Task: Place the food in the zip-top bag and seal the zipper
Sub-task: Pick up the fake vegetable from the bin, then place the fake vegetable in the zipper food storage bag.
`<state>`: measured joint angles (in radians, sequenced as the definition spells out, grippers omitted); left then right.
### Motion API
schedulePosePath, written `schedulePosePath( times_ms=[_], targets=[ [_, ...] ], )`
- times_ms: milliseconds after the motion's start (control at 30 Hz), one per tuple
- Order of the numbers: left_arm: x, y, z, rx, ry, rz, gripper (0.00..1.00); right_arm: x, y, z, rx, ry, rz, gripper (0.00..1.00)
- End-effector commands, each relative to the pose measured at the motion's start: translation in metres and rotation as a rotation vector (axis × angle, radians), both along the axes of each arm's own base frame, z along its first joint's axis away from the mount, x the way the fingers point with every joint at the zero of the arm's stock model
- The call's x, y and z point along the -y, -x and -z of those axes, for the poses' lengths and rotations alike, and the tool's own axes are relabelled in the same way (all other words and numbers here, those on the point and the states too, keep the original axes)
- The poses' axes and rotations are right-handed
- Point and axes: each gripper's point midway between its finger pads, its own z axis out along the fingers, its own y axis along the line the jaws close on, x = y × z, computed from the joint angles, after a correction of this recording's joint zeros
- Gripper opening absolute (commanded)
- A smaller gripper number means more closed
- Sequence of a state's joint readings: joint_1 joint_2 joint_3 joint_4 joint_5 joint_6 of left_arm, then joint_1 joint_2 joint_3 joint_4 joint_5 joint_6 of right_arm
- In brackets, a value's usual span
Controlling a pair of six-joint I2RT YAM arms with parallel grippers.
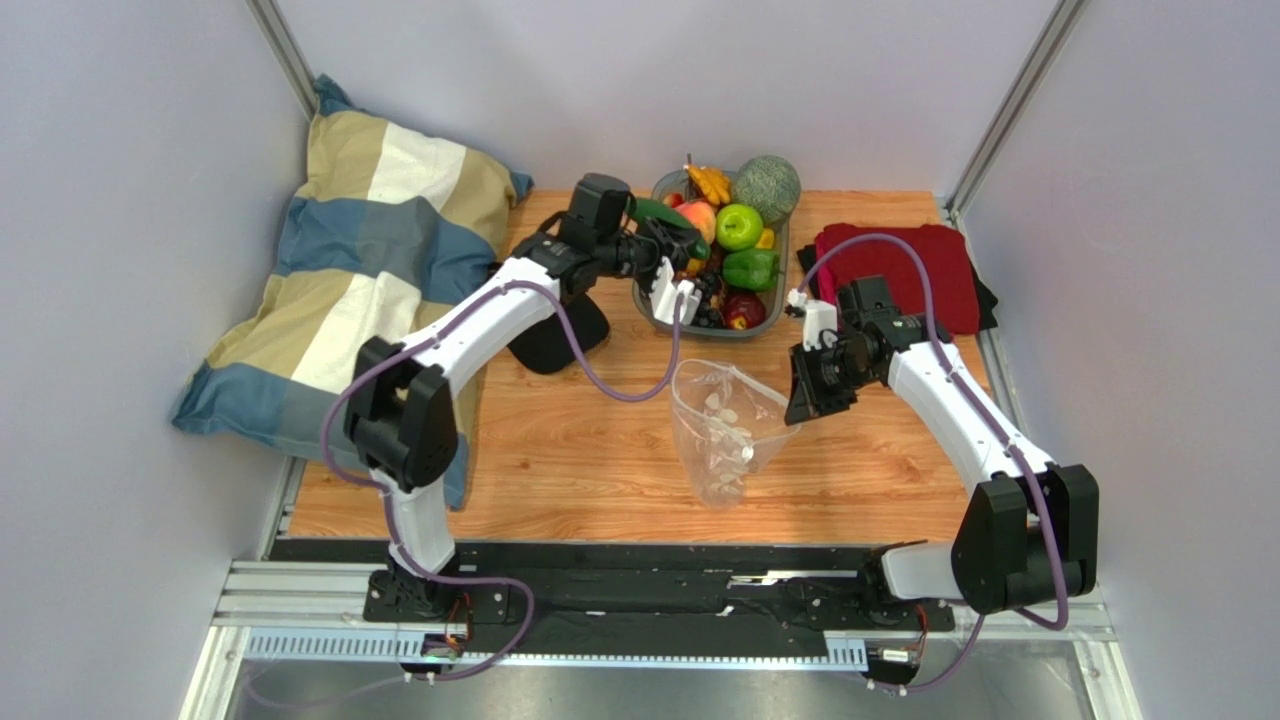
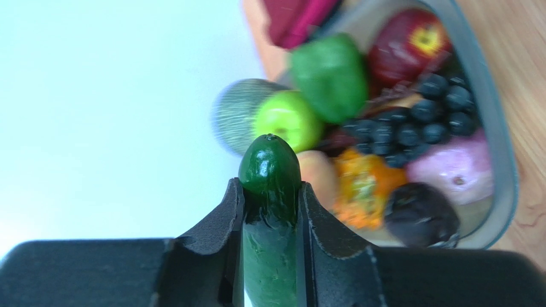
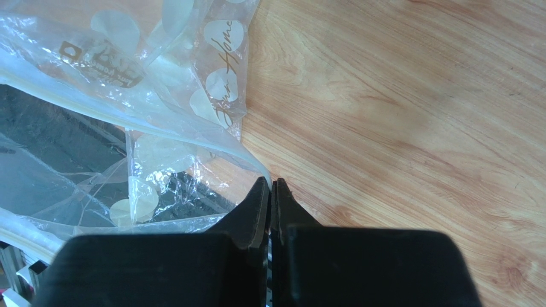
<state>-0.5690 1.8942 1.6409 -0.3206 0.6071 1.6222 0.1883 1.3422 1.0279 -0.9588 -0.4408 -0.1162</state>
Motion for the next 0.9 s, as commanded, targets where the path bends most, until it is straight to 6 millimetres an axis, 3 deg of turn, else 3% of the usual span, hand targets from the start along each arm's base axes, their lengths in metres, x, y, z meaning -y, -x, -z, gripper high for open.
schedulePosePath(
  times_ms=[0,100,200,333,433,567,600,867],
  targets=[
    [-0.006,0.045,-0.108,0.002,0.196,0.030,0.00,-0.008,-0.018,-0.017,0.069,-0.049,0.014,0.00],
    [-0.009,0.074,-0.154,-0.199,0.332,-0.057,0.00,-0.013,-0.020,-0.026,0.090,-0.079,0.019,0.00],
    [-0.010,0.115,-0.176,-0.499,0.425,-0.145,0.00,-0.018,-0.023,-0.034,0.104,-0.110,0.026,0.00],
    [-0.001,0.172,-0.173,-0.954,0.481,-0.233,0.00,-0.024,-0.023,-0.039,0.099,-0.155,0.036,0.00],
    [0.010,0.200,-0.167,-1.168,0.492,-0.264,0.00,-0.027,-0.025,-0.040,0.098,-0.177,0.038,0.00],
    [0.030,0.216,-0.157,-1.311,0.506,-0.278,0.00,-0.036,-0.024,-0.045,0.075,-0.234,0.057,0.00],
    [0.036,0.215,-0.165,-1.298,0.550,-0.241,0.00,-0.040,-0.025,-0.046,0.073,-0.257,0.050,0.00],
    [0.075,0.207,-0.125,-1.293,0.605,-0.329,0.00,-0.051,-0.026,-0.048,0.023,-0.328,0.049,0.00]
  ],
)
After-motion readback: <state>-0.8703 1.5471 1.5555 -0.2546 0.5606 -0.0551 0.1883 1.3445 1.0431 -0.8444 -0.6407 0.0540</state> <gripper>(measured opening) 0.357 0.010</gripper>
